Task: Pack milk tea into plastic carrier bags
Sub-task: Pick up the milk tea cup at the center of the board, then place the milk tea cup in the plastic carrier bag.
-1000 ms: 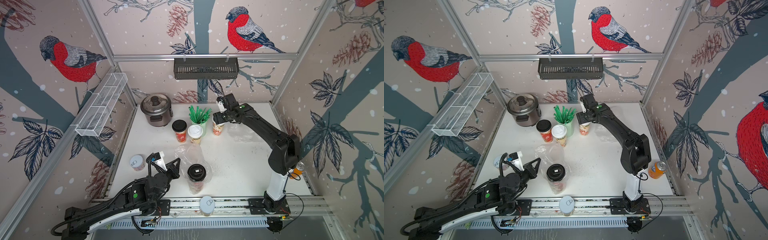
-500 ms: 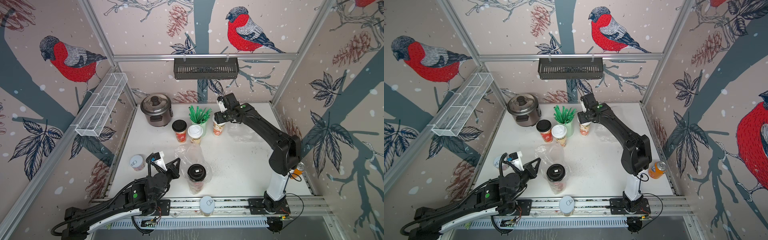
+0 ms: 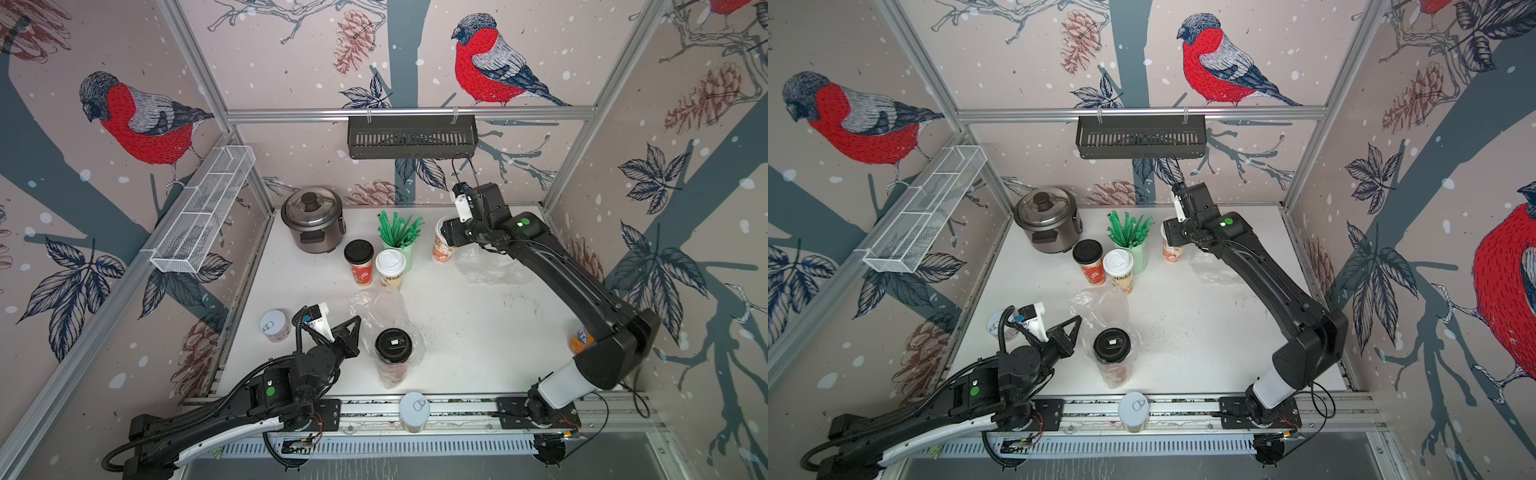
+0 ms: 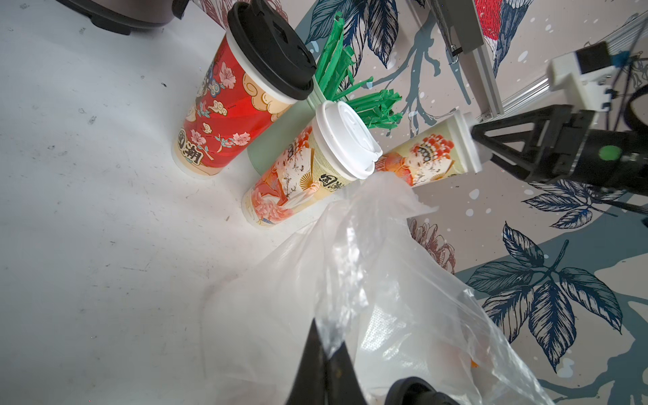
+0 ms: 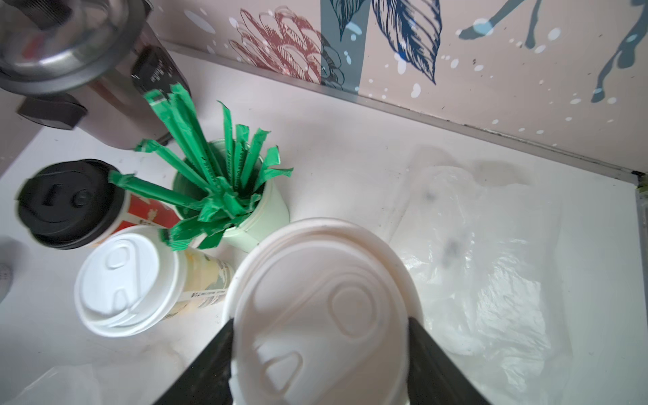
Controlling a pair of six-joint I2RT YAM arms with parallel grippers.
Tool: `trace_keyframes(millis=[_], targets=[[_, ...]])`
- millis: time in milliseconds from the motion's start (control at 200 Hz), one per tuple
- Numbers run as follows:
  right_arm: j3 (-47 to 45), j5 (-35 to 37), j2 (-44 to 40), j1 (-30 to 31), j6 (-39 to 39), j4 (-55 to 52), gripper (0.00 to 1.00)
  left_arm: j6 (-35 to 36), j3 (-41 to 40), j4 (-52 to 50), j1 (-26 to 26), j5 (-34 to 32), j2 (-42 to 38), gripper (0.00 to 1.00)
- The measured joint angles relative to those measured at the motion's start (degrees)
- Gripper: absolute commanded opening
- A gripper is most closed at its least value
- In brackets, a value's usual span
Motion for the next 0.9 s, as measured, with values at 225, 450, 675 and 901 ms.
trace_keyframes(millis=[225, 450, 675, 901], targets=[[0.3, 2.8, -9.6, 7.5, 1.8, -1.1, 0.64, 0.0, 0.0, 0.0, 0.0, 0.1, 0.1, 0.0], [5.5, 4.8, -11.1, 19.0, 4.3, -2.9, 0.64, 1.0, 0.2, 0.2, 0.0, 0.3, 0.4, 0.0], [7.3, 4.5, -10.1, 28.7, 4.9, -3.4, 0.63, 1.0, 1.2, 1.3, 0.0, 0.5, 1.4, 0.0], [5.6, 3.5, -8.1, 32.0, 5.9, -4.1, 0.63, 1.4, 1.9, 1.4, 0.0, 1.2, 2.8, 0.0]])
